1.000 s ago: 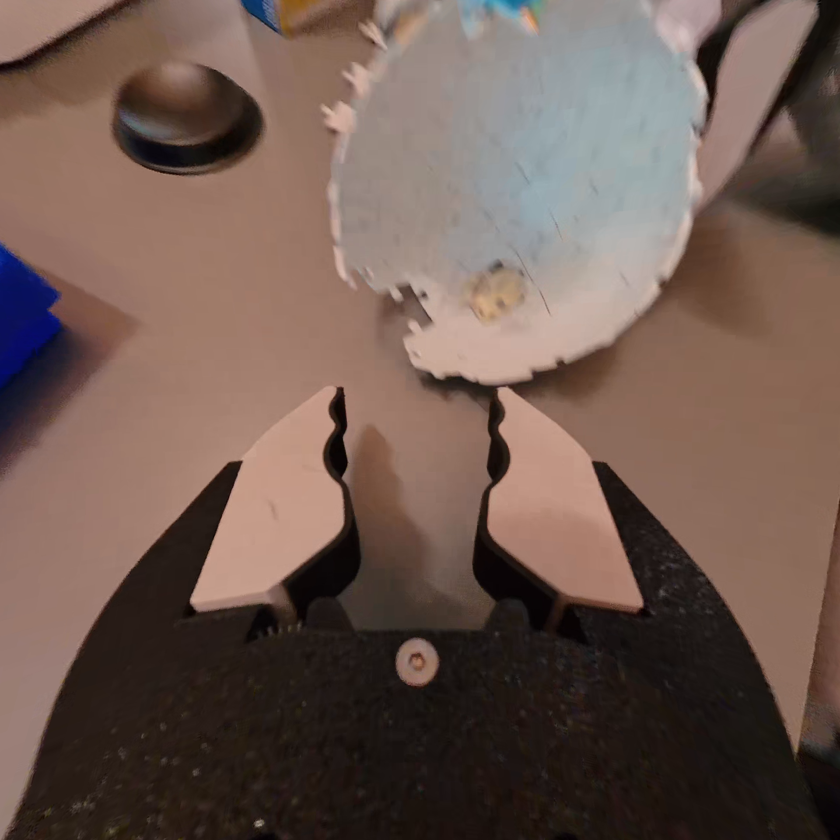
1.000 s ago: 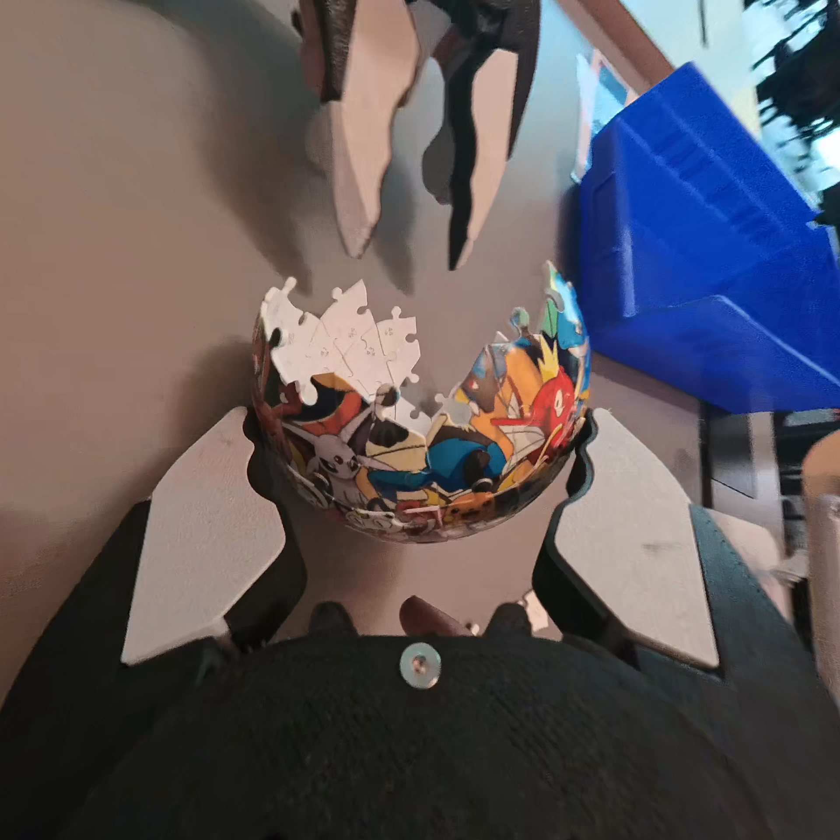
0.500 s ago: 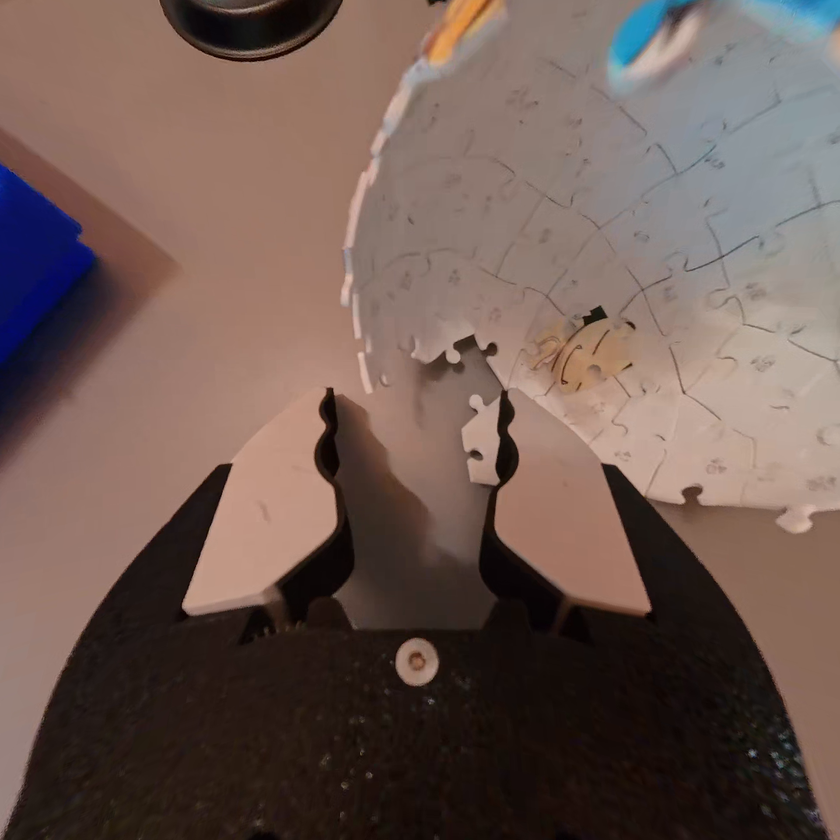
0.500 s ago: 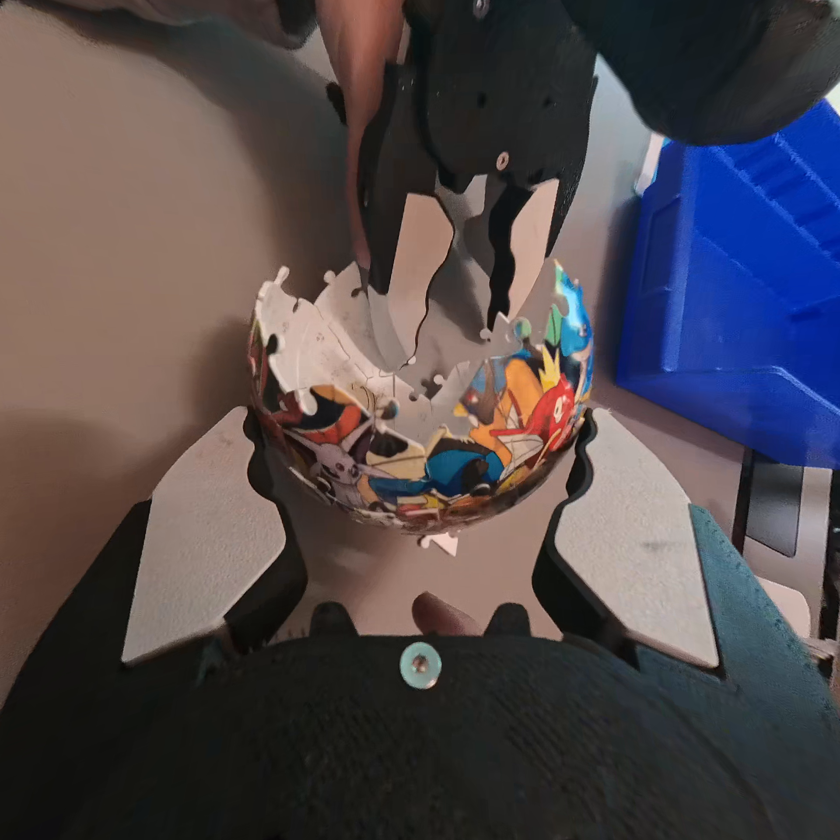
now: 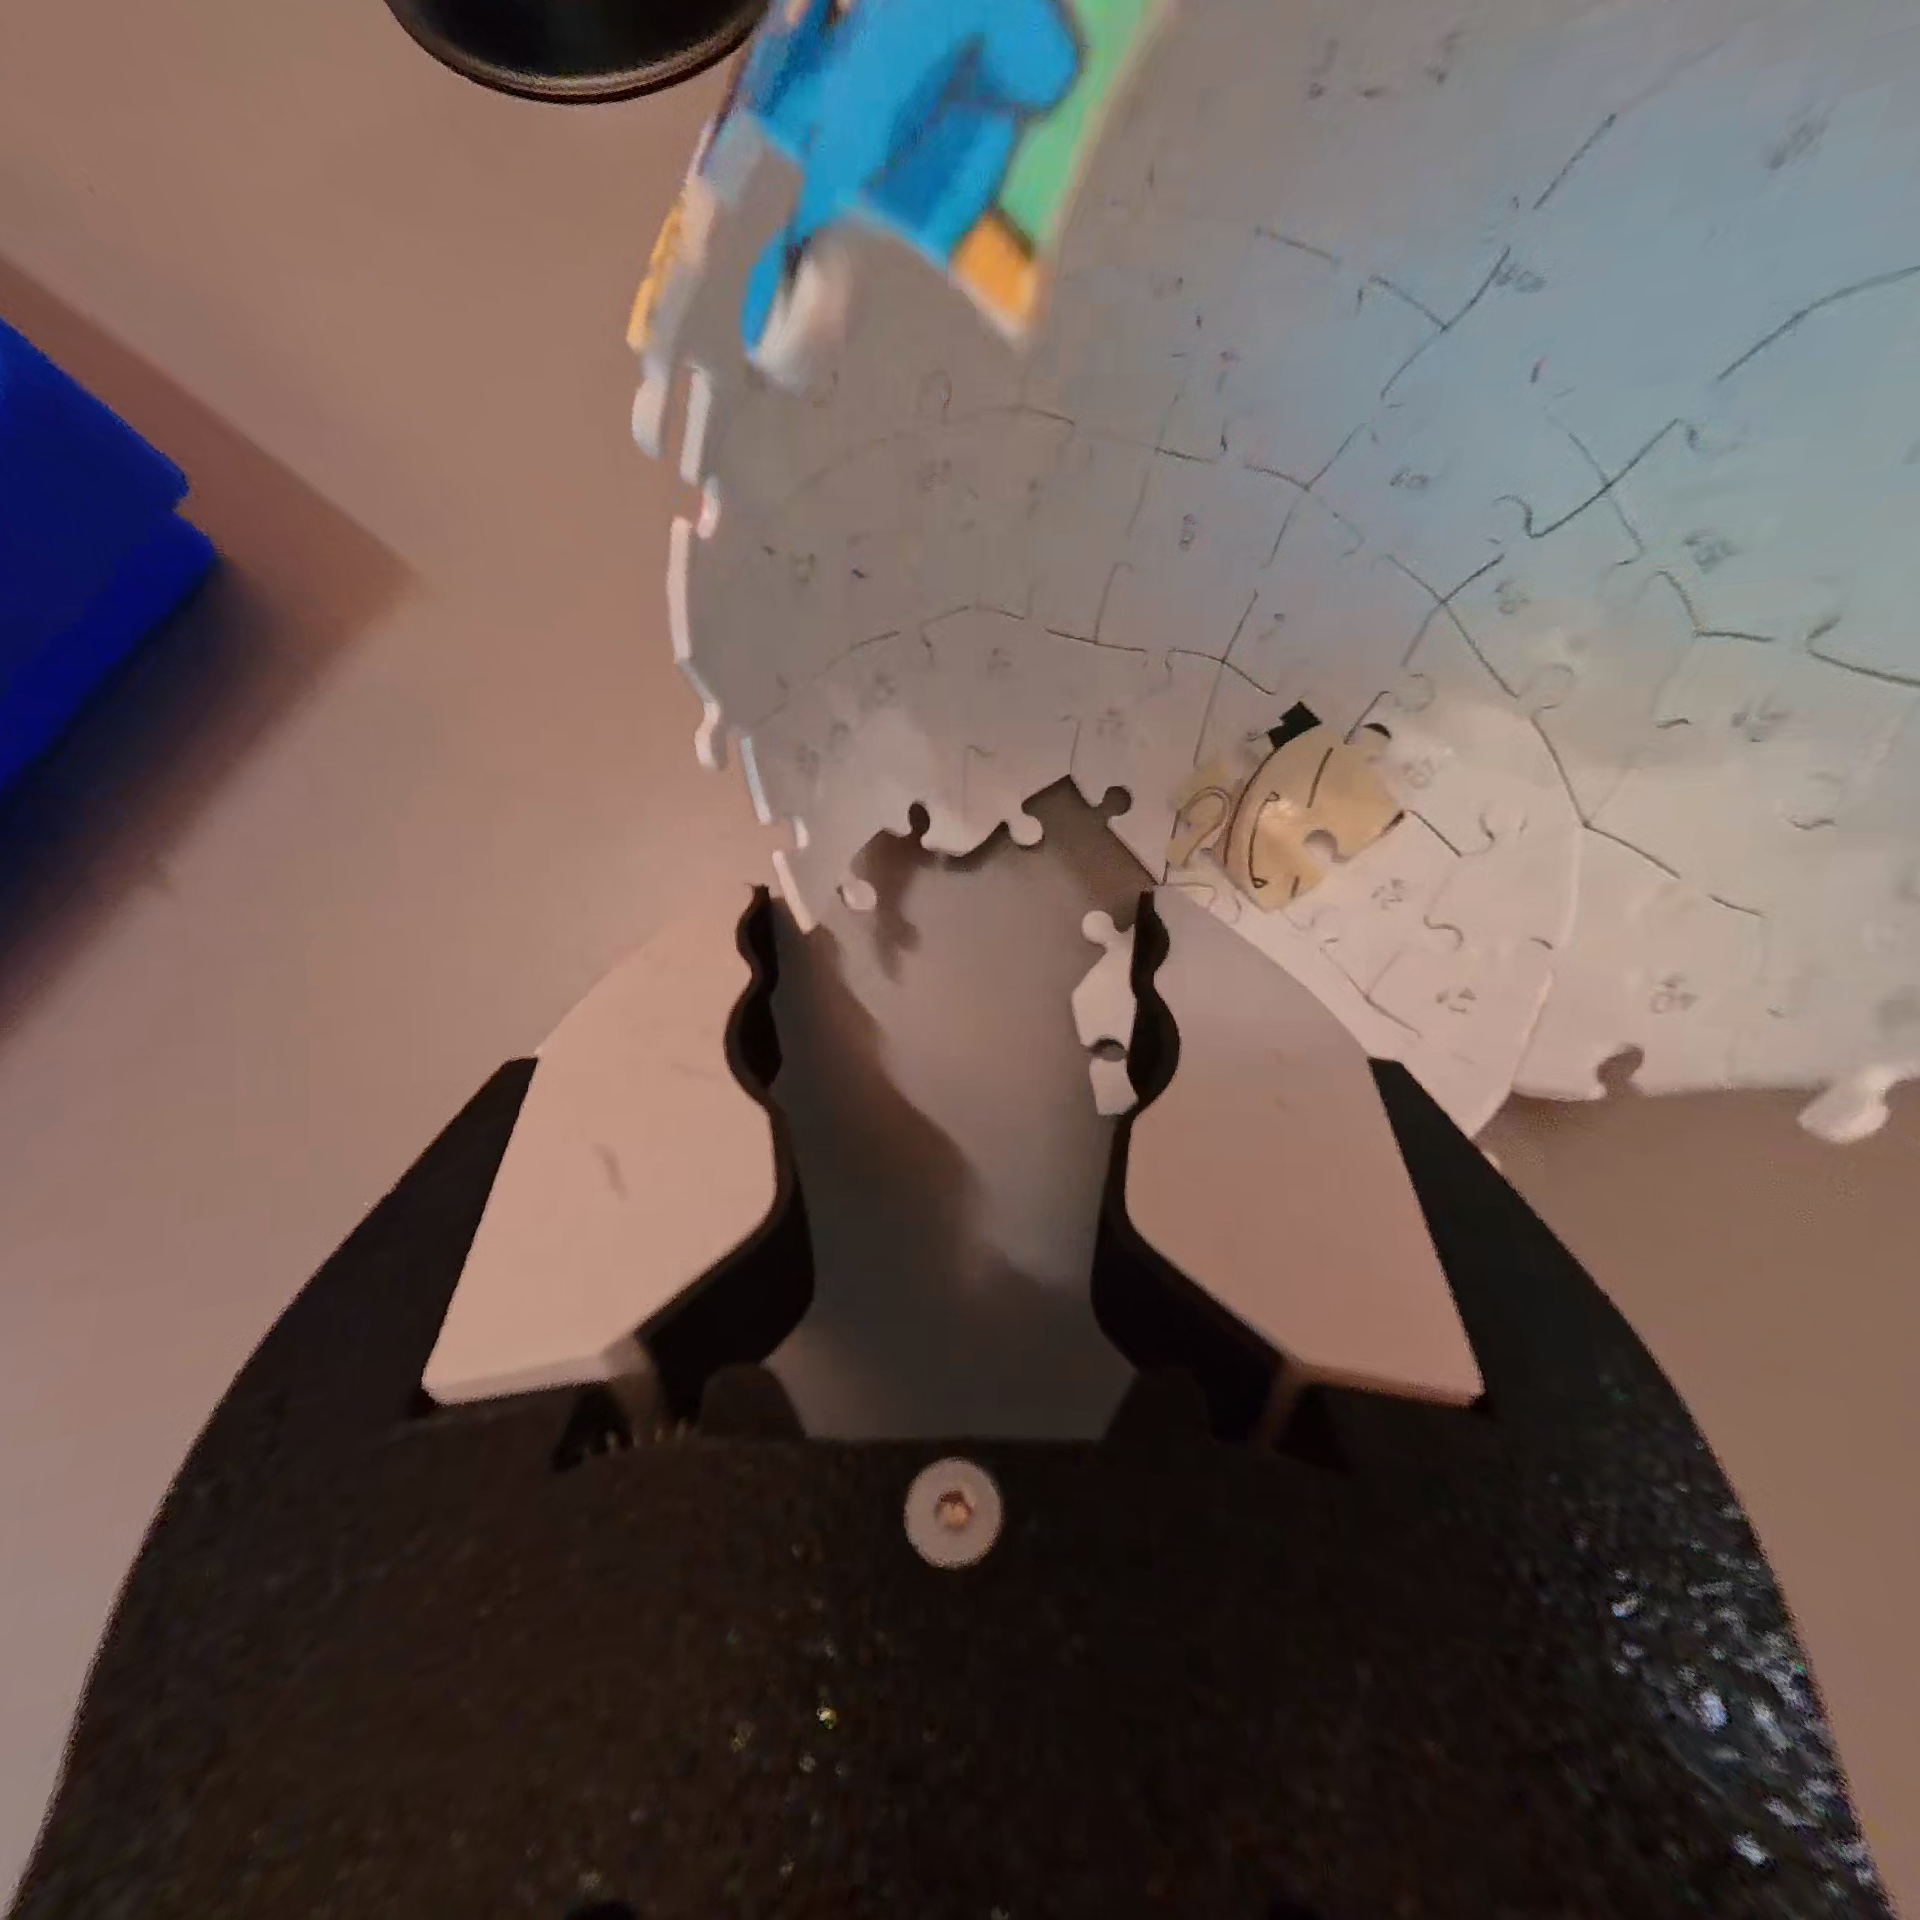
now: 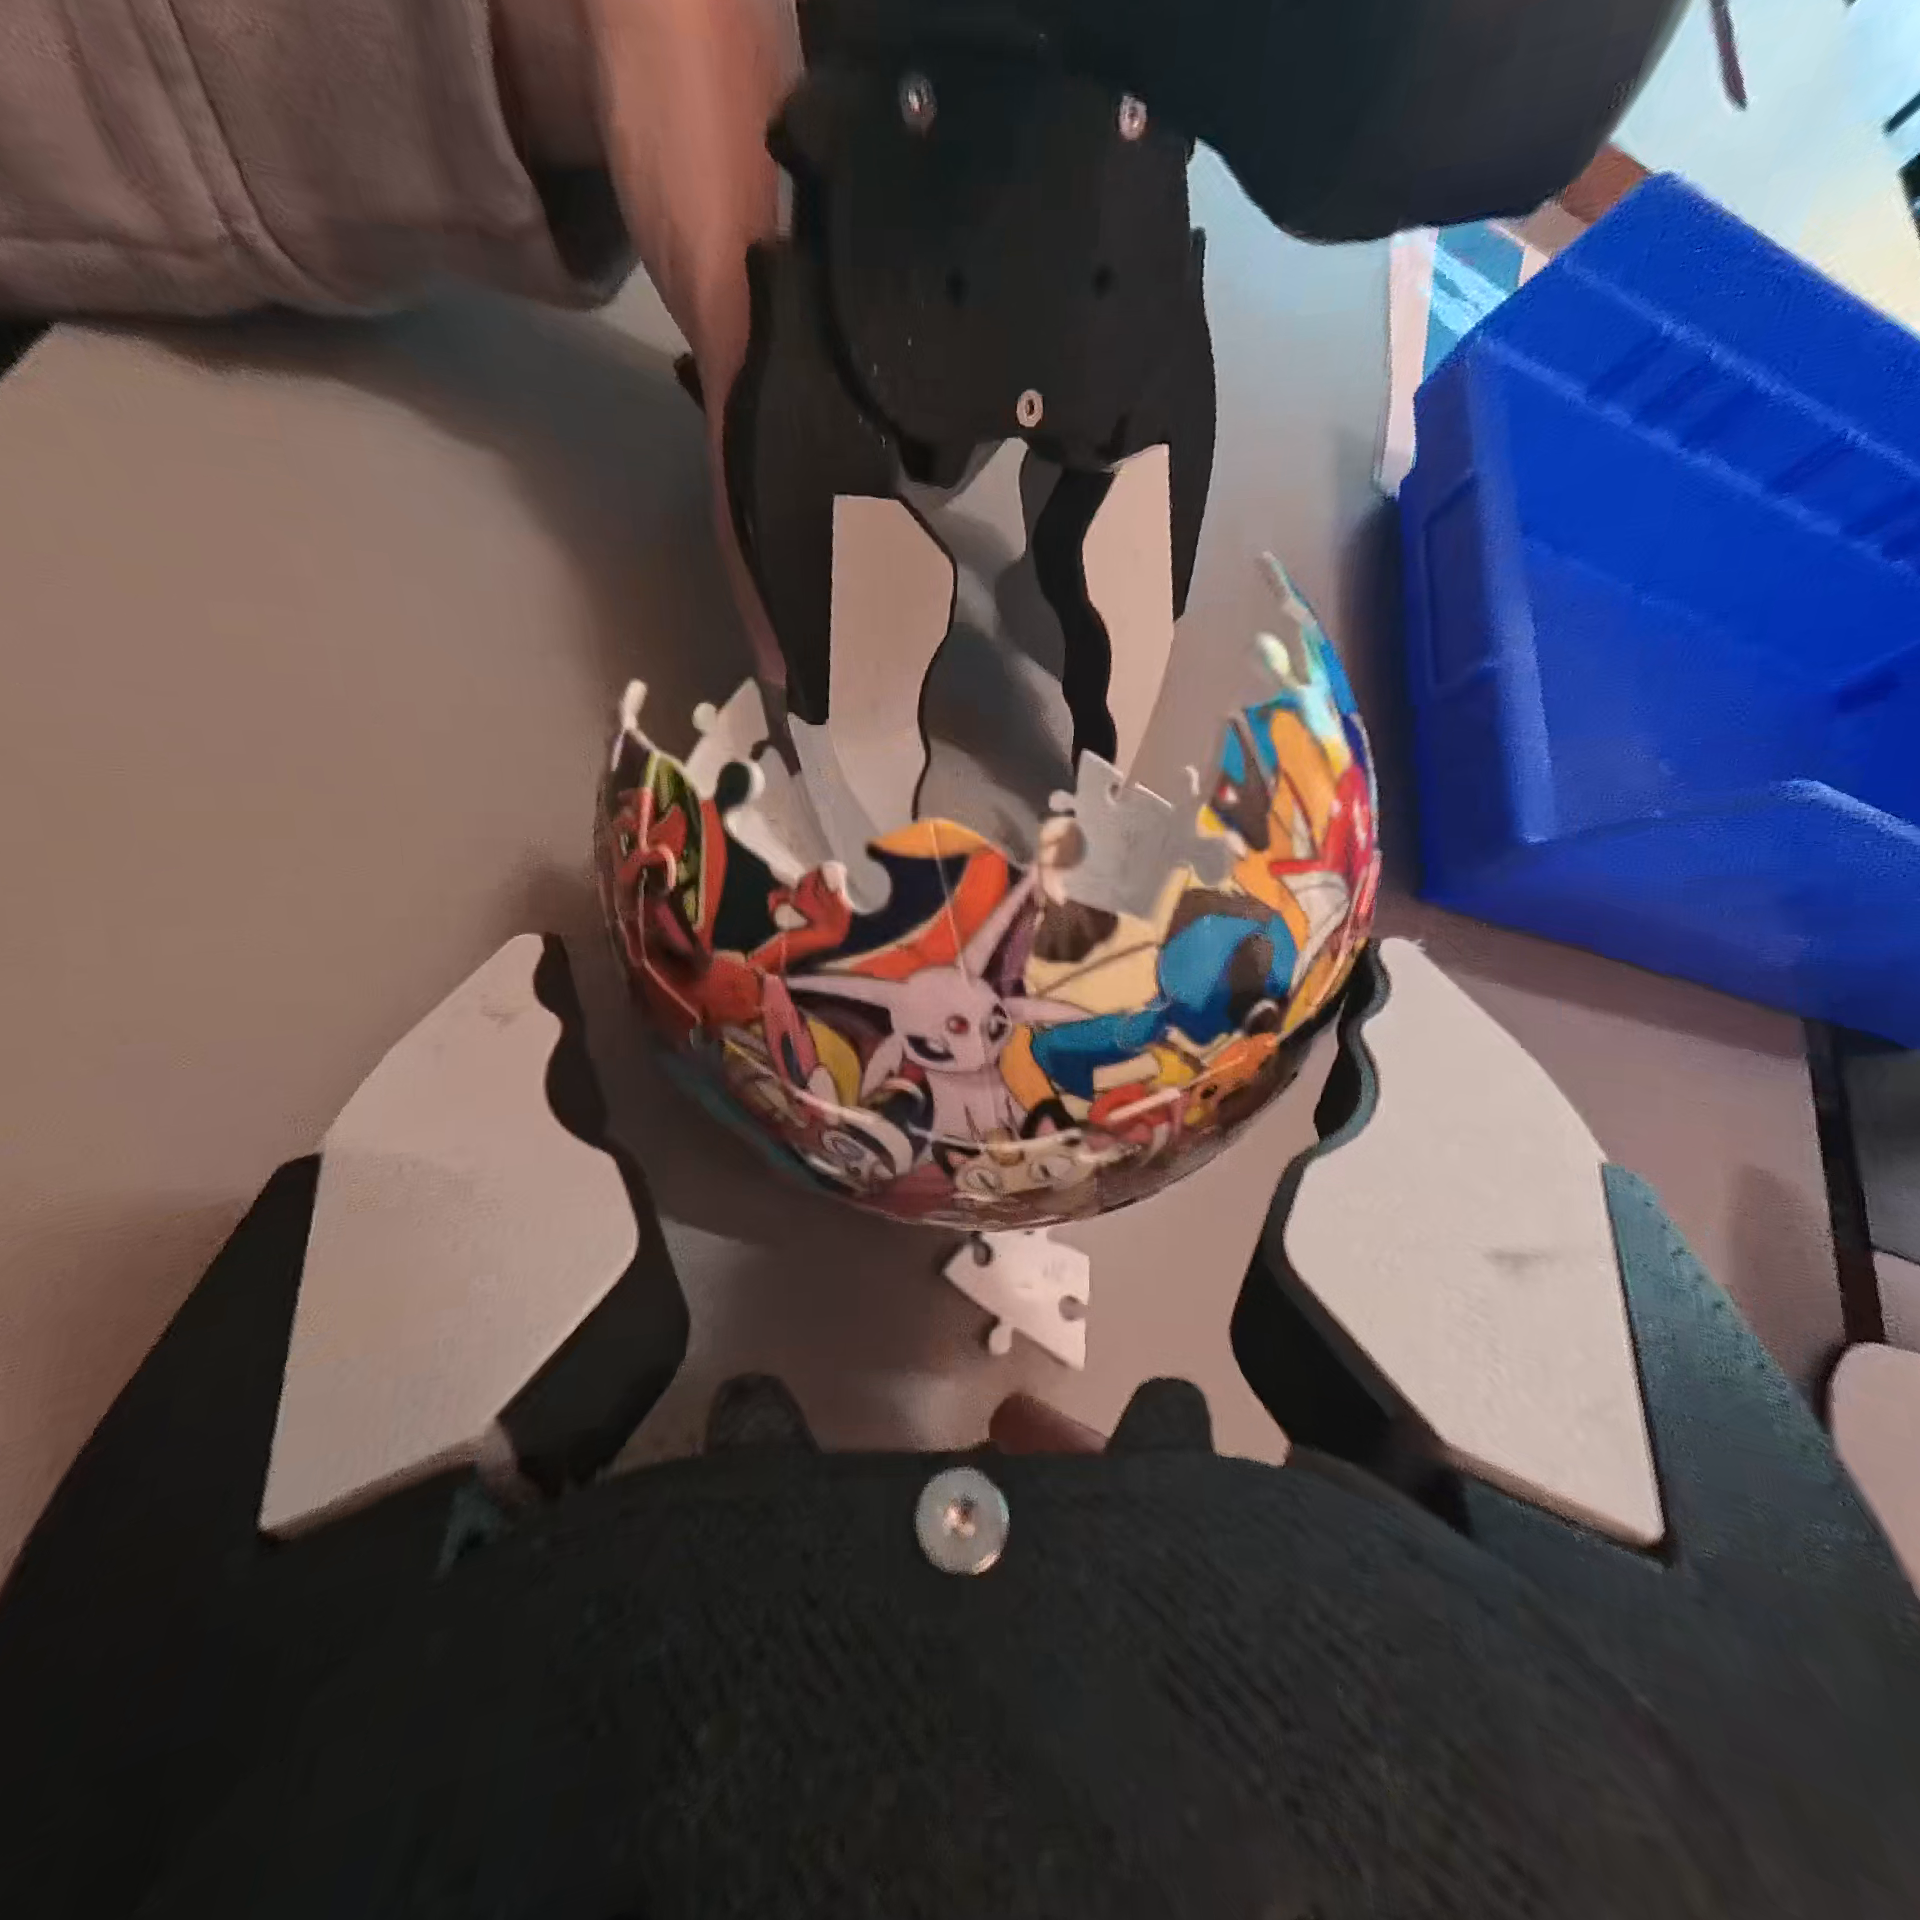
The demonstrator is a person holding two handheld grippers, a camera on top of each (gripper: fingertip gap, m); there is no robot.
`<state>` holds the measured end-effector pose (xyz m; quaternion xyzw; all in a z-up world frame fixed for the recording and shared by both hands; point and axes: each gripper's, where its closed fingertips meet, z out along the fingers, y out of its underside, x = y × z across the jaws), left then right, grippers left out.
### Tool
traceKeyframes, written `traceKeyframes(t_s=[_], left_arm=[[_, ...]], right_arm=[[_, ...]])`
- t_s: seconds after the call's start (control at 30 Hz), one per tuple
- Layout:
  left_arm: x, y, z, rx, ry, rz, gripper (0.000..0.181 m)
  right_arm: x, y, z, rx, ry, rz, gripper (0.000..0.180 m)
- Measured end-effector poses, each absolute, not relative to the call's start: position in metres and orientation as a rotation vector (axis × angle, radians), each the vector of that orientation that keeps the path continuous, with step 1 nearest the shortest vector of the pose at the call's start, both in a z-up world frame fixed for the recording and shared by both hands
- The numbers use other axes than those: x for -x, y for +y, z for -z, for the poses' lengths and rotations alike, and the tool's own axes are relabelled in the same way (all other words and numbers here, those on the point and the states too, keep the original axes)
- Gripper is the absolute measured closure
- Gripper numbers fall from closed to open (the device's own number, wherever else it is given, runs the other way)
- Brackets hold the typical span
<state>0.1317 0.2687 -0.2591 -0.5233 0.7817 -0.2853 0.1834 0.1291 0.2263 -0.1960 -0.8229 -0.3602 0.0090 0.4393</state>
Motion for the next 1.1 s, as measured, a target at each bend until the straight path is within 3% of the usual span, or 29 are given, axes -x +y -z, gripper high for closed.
traceKeyframes(t_s=[0.13,0.27,0.43,1.1], left_arm=[[-0.132,0.266,0.259,1.455,2.212,0.824,0.121],[-0.132,0.266,0.259,1.46,2.214,0.823,0.122],[-0.132,0.265,0.259,1.423,2.216,0.816,0.123],[-0.134,0.265,0.257,1.521,2.166,0.967,0.116]], right_arm=[[-0.122,0.225,0.186,1.962,-0.85,-0.124,0.051],[-0.134,0.224,0.206,2.054,-0.896,-0.022,0.043],[-0.144,0.218,0.213,2.066,-0.86,-0.062,0.057],[-0.129,0.245,0.207,1.841,-1.092,0.233,0.049]])
